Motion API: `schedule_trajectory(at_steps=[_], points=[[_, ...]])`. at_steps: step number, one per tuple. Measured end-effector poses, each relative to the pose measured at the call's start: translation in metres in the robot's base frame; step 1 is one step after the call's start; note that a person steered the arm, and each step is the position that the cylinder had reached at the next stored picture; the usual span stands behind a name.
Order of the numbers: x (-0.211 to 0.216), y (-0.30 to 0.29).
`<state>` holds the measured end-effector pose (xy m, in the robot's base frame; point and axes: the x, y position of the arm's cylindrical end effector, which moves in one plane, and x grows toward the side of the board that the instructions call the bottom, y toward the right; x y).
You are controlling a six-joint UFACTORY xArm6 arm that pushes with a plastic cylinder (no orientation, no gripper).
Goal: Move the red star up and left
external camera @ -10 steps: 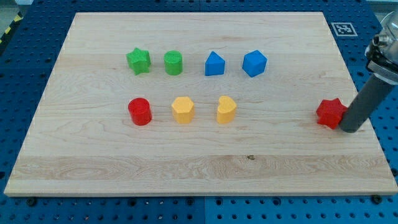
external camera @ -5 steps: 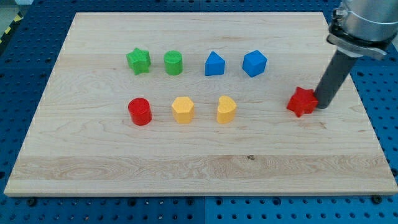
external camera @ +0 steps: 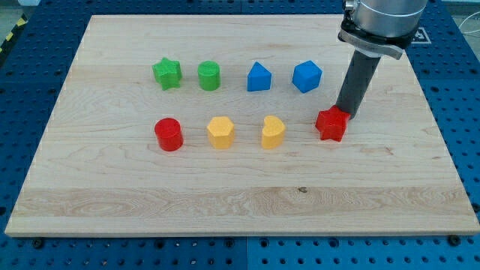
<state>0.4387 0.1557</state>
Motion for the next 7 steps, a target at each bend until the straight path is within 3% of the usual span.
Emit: schedule_trajectory(at_steps=[1, 7], points=[[-0.017, -0.016], [-0.004, -0.032]])
